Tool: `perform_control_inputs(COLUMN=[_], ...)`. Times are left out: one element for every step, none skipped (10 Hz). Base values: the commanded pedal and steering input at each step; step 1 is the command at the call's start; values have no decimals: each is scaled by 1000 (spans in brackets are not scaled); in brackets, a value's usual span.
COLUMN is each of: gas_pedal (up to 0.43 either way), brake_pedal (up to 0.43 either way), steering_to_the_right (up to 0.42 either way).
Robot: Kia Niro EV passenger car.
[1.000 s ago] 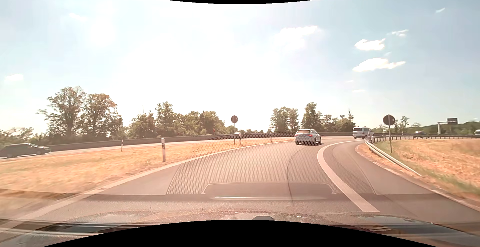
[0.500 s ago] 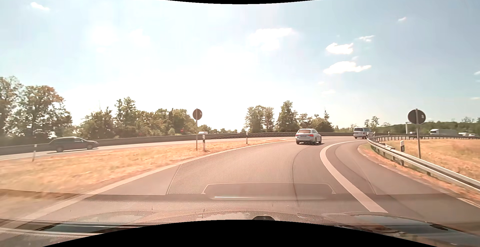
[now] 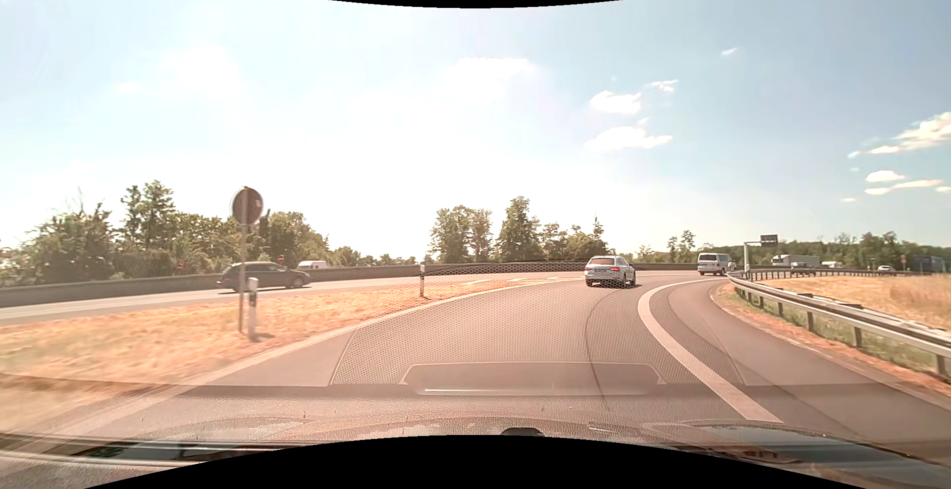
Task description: Follow the waypoints while adhering to traffic rules and regulations
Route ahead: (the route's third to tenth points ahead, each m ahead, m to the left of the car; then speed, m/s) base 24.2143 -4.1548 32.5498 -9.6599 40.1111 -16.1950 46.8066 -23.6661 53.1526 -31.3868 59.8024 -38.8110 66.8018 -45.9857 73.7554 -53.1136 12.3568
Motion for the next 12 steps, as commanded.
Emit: perform_control_inputs(gas_pedal=[228,228,228,228,240,240,240,240,240,240,240,240], brake_pedal=[0,0,0,0,0,0,0,0,0,0,0,0], steering_to_the_right=[103,102,101,101,100,100,100,100,100,100,100,100])
